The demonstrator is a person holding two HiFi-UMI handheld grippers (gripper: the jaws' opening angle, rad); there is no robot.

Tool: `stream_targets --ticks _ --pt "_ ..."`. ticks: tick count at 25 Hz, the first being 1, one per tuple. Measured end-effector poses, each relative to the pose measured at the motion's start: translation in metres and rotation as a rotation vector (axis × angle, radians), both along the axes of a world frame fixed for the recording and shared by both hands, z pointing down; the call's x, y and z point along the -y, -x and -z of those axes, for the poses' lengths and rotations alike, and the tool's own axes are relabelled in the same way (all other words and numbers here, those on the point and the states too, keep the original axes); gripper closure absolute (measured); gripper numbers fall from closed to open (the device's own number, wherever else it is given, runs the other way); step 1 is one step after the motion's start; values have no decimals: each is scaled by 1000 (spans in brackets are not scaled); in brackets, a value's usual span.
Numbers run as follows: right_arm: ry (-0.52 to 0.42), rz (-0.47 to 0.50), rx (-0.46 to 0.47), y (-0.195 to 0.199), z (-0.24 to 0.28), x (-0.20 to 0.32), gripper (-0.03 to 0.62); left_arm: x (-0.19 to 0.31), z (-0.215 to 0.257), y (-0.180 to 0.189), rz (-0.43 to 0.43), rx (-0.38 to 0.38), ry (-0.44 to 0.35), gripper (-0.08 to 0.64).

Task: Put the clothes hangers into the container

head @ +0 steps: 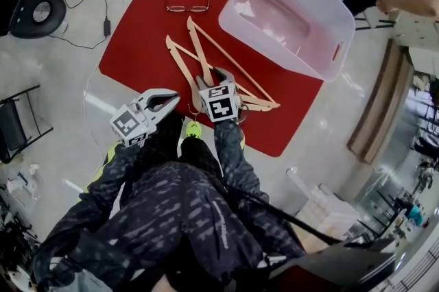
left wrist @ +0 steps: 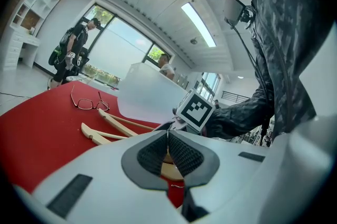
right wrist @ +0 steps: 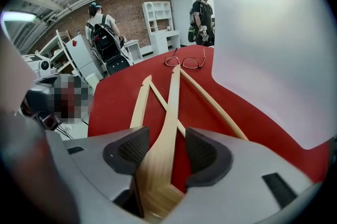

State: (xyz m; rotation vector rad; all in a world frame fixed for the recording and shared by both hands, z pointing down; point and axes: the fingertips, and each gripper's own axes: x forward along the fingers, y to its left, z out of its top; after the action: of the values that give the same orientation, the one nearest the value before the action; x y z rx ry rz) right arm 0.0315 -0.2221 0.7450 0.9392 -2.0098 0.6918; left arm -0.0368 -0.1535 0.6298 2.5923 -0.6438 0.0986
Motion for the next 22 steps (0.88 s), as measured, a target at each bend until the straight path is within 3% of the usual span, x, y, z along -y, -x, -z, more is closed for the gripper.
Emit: stream_targets --ticks 7,9,22 --pt "-13 -15 -52 -4 1 1 405 -2 4 5 -4 -1 3 548" --pt "0 -33 -51 -3 -2 4 453 2 1 7 -5 -1 5 548" --pt "-33 -111 -54 -11 -2 2 480 5 -2 9 -6 7 -5 547"
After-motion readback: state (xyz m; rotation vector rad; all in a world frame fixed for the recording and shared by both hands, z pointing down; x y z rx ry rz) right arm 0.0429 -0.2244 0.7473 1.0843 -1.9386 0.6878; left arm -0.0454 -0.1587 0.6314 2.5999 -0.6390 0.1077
